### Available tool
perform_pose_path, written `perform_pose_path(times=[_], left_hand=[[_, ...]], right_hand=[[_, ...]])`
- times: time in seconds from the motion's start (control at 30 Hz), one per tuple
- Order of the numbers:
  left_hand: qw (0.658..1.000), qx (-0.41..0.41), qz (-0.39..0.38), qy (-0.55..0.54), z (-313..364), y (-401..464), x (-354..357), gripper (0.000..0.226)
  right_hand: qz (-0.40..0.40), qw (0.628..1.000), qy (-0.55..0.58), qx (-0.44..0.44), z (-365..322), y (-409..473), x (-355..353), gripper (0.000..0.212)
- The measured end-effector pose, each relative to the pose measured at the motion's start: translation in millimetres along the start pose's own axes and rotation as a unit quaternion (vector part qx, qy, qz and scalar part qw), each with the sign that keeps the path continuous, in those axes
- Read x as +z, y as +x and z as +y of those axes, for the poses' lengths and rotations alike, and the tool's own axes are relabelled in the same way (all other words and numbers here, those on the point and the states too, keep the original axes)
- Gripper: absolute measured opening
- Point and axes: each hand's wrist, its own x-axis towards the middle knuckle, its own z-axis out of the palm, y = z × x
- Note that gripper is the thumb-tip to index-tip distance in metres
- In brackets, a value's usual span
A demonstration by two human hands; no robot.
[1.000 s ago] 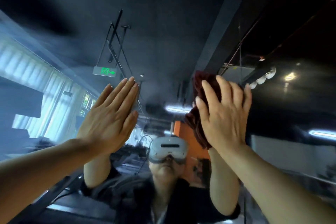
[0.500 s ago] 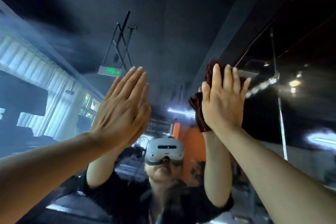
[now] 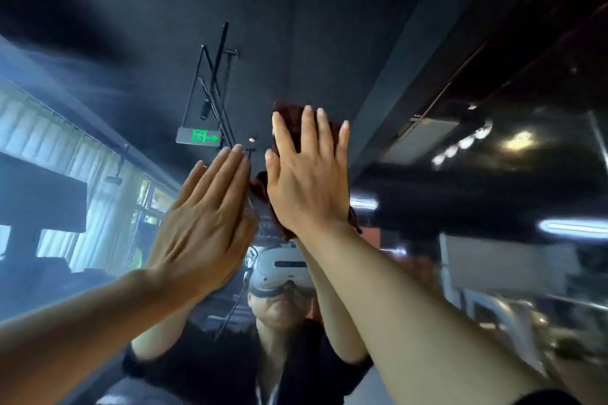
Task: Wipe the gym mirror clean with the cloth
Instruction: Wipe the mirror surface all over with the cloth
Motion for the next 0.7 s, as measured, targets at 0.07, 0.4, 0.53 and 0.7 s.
perform_pose_path(times=[0.07, 0.4, 0.53, 0.7], left_hand=[[1.0, 0.002, 0.001, 0.001, -1.4, -1.2, 2.4, 0.066], [1.0, -0.001, -0.025, 0.008, -0.7, -3.8, 0.8, 0.068], [0.998, -0.036, 0.005, -0.046, 28.6, -10.1, -6.5, 0.069], [0.993, -0.058, 0.006, -0.098, 100.4, -30.0, 5.2, 0.073]], right_hand=[[-0.004, 1.0, 0.008, -0.017, -1.3, -2.2, -1.2, 0.059], [0.019, 0.984, 0.005, 0.177, 66.2, -51.8, -14.4, 0.061], [-0.001, 0.99, 0.002, 0.14, 30.3, -68.0, -12.4, 0.06], [-0.038, 0.997, 0.025, -0.055, 62.8, -87.8, -19.2, 0.057]])
